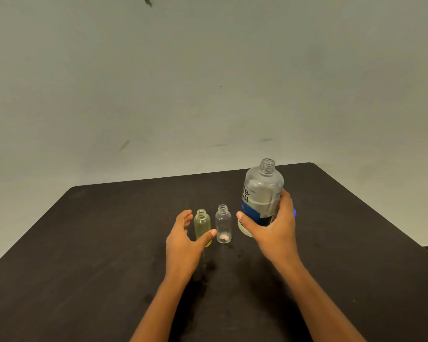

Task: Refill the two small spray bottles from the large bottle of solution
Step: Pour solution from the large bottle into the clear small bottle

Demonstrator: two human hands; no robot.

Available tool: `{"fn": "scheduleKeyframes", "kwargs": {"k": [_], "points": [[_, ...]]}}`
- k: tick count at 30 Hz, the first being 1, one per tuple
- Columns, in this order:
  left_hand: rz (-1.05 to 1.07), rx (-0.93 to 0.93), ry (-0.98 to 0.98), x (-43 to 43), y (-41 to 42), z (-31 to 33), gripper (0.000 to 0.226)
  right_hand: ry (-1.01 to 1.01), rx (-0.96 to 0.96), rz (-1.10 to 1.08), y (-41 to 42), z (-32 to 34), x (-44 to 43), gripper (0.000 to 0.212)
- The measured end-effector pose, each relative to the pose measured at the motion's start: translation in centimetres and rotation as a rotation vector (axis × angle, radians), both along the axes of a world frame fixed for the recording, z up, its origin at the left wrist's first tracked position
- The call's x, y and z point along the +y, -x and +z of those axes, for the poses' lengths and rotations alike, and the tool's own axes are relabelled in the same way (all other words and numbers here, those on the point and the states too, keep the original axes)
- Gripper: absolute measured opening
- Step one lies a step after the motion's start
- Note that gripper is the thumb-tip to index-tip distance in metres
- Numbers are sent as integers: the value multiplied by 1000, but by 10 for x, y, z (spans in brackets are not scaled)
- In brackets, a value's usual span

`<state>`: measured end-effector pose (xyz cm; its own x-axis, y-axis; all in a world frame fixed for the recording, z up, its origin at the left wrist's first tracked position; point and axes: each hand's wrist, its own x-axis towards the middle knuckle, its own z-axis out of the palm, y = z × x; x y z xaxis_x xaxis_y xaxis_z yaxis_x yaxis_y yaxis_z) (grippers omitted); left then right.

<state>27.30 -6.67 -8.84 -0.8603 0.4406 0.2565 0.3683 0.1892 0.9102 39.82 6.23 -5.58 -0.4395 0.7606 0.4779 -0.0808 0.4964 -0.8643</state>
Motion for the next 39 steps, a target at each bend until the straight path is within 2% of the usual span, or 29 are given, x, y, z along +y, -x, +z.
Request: {"fn": "scheduleKeyframes", "kwargs": {"k": [4, 19, 22, 25, 26, 28, 30, 31, 33, 35, 37, 39], "points": [[6, 70, 46, 5, 4, -2, 50, 6, 0, -27, 2, -6, 3, 83], [264, 116, 172, -16, 70, 5, 54, 40, 11, -46, -1, -9, 8, 81], [239, 123, 193, -16, 73, 5, 61, 43, 9, -47, -2, -10, 8, 82], [253, 124, 199, -15, 68, 2, 85, 54, 3, -45, -1, -11, 8, 82], [289, 179, 188, -15, 62, 2, 87, 55, 0, -46, -1, -12, 8, 82], [354, 425, 97, -12, 45, 4, 74, 54, -8, -54, -1, -12, 9, 83], [265, 653, 6, -6, 26, 5, 59, 51, -19, -71, -1, -12, 9, 85], [153, 675, -1, -1, 18, 5, 57, 52, -23, -77, -2, -12, 9, 86], [-100, 554, 68, 7, 5, 4, 65, 53, -18, -83, -3, -11, 8, 88], [-249, 389, 167, 18, -2, -1, 77, 50, -8, -83, -3, -11, 7, 88], [-249, 318, 224, 28, -7, -6, 77, 44, -12, -87, -3, -11, 6, 88], [-152, 301, 222, 35, -10, -8, 64, 39, -27, -97, -3, -11, 7, 89]]}}
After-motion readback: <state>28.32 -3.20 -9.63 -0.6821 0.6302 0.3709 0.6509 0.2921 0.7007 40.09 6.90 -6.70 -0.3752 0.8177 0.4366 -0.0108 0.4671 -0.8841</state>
